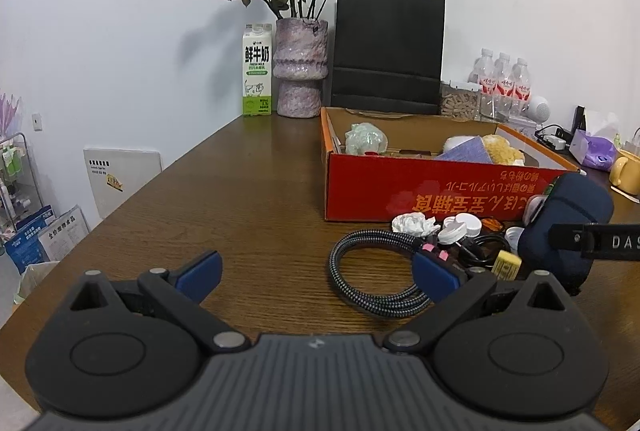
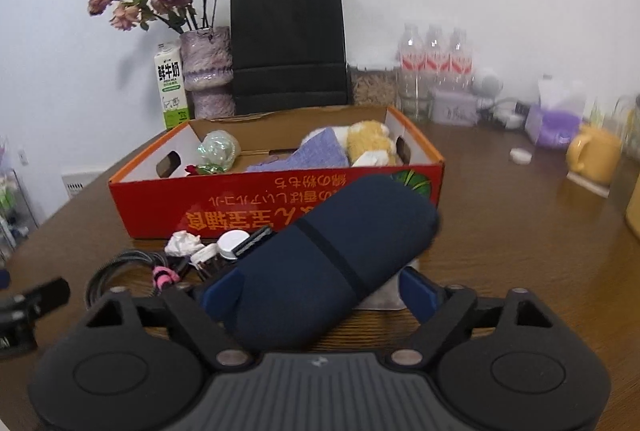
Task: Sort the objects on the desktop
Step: 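Lift the navy case with the right tool while the left tool grasps the braided cable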
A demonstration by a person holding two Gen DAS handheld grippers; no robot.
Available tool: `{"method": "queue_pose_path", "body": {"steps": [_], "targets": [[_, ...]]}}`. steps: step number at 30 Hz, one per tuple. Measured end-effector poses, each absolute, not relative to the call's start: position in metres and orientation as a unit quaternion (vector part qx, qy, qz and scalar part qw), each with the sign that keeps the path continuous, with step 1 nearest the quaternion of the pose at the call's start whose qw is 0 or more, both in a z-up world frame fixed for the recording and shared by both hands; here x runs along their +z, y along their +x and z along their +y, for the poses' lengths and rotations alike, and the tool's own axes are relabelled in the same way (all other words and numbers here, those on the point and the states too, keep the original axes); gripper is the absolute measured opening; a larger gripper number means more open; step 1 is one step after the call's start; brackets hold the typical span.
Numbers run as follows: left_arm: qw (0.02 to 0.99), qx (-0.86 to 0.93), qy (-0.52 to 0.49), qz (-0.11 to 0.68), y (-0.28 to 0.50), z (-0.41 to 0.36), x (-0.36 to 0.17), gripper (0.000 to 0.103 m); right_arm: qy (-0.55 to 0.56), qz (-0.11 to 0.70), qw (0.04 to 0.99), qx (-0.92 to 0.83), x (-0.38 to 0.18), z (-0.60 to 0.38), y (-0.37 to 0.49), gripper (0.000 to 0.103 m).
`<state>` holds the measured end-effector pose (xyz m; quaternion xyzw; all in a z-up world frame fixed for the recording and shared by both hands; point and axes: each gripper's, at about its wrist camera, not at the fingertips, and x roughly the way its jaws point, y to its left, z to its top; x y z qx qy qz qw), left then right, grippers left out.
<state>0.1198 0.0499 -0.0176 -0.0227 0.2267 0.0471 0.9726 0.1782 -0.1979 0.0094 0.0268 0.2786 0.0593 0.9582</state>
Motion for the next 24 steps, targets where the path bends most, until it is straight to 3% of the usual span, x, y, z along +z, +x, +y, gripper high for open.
{"method": "queue_pose_path", "body": {"steps": [6,8,10,13,24], "targets": [[0.971,0.047,-0.026,0.233,0.122,0.050,-0.020,0.103,0.069,0.287,0.953,0.073,0.005,-0.211,0.180,0.071],[0.971,0.046,-0.025,0.233,0.121,0.048,-0.020,0.103,0.082,0.287,0.951,0.077,0.004,-0.216,0.180,0.062],[0.971,0.047,-0.022,0.233,0.120,0.047,-0.019,0.103,0.092,0.281,0.952,0.079,0.004,-0.222,0.177,0.046],[0.972,0.050,-0.019,0.231,0.118,0.046,-0.017,0.103,0.105,0.272,0.952,0.090,0.005,-0.232,0.173,0.035],[0.973,0.046,-0.007,0.225,0.111,0.034,-0.009,0.103,0.105,0.285,0.949,0.079,0.003,-0.249,0.171,0.033]]}}
